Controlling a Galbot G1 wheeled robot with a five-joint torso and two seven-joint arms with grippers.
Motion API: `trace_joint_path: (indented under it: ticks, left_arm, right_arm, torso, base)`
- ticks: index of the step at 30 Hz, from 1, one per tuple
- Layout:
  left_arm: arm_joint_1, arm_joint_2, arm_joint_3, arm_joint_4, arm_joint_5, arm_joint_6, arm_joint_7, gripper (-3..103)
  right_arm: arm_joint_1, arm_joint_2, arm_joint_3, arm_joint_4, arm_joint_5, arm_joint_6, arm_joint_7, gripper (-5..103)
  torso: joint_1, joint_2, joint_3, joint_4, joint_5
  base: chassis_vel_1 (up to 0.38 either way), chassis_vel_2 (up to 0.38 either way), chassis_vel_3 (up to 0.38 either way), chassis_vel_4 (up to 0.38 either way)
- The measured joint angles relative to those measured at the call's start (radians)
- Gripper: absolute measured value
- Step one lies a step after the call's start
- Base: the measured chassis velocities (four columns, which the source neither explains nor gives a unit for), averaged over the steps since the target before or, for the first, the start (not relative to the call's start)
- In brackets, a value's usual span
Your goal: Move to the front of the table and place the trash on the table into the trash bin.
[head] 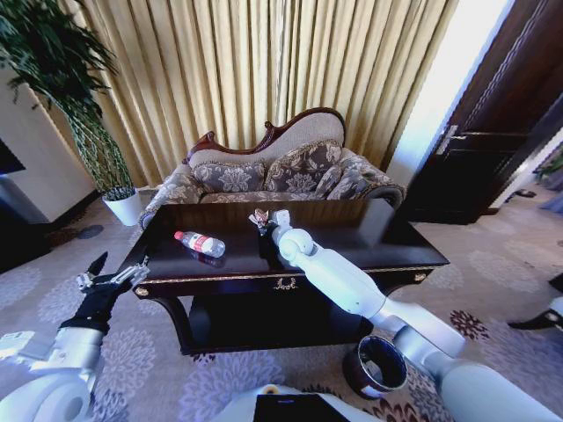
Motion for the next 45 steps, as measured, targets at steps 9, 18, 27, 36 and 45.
trace_joint_path:
  ticks: [9,18,27,36,45]
  left_arm:
    - [-0.001,0.0,0.0,0.003,0.0,-0.002,0.004,100]
    - [-0.009,0.001,0.001,0.006,-0.002,-0.005,0.006,100]
    - [-0.007,-0.002,-0.006,0.009,-0.004,-0.017,0.035,100]
    - [-0.007,-0.004,-0.001,0.011,-0.007,-0.025,0.048,100]
    - [-0.019,0.001,0.013,0.027,-0.009,-0.044,0.104,100]
  right_arm:
    - [-0.004,-0.001,0.0,0.005,-0.001,0.002,0.0,0]
    - [-0.023,-0.057,0.041,0.085,0.005,0.009,0.0,0]
    - [-0.144,-0.201,0.184,0.246,-0.01,0.038,-0.019,0]
    - [-0.405,-0.362,0.427,0.386,-0.059,0.13,-0.187,0]
    - [-0.69,-0.44,0.685,0.504,-0.098,0.261,-0.312,0]
  torso:
    - [0.0,0.0,0.0,0.0001,0.0]
    - [0.0,0.0,0.0,0.0001,0.0]
    - [0.0,0.0,0.0,0.0,0.0003]
    - [0.0,0.0,0.0,-0.0002,0.0005]
    - [0.0,0.0,0.0,0.0,0.0002]
  base:
    - [0.0,0.0,0.0,0.0]
    - [0.0,0.0,0.0,0.0]
    - [0.0,0.0,0.0,0.0]
    - [0.0,0.0,0.0,0.0]
    - [0.0,0.0,0.0,0.0]
